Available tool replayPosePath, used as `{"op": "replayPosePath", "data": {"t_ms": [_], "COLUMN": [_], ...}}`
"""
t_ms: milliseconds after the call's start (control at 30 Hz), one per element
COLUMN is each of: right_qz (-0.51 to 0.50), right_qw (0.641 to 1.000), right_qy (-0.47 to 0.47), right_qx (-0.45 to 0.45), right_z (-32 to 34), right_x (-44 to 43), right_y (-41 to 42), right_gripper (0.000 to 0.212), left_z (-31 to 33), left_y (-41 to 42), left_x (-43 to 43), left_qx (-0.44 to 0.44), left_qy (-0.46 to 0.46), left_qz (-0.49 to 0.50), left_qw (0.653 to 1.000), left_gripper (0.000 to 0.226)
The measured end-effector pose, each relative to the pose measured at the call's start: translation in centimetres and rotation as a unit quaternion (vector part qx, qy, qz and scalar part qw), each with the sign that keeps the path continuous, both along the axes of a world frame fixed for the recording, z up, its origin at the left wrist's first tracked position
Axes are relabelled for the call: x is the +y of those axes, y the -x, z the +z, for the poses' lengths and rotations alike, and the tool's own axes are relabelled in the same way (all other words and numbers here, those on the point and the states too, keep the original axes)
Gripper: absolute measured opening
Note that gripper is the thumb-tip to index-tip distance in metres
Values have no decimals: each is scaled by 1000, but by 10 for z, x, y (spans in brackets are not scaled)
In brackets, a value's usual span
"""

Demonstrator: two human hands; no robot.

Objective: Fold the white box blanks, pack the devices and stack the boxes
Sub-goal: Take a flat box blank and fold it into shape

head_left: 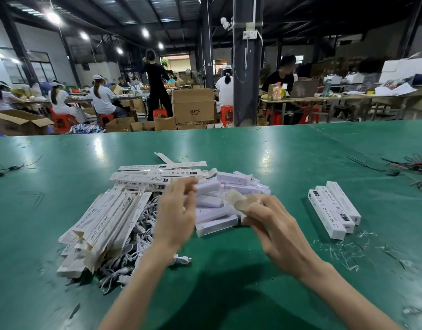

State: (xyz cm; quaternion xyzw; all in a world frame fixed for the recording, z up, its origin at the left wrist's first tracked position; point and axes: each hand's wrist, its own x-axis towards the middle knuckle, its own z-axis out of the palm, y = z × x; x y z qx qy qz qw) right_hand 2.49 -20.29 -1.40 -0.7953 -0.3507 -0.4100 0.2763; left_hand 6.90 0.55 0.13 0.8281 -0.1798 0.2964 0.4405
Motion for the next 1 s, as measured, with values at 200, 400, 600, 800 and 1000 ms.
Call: {"op": "replayPosePath", "data": {"t_ms": [200,400,600,800,1000], "right_qz": [6,15,15,21,31], "right_qw": [999,999,999,997,997], "right_qy": [-28,-46,-43,-63,-56], "right_qx": [21,25,26,34,35], "right_z": [-5,-6,-8,-9,-10], "right_x": [0,1,3,3,4], "right_y": [-1,-1,-1,-2,-1], "right_gripper": [40,42,46,34,37], "left_z": [-24,-22,-24,-15,-7], "left_y": [-36,-36,-27,-30,-31], "left_x": [65,61,46,50,47], "left_qx": [307,221,259,257,261], "left_qy": [-353,-290,-352,-161,96], "left_qz": [224,223,193,156,68], "left_qw": [855,904,878,940,958], "left_gripper": [22,9,14,19,11]}}
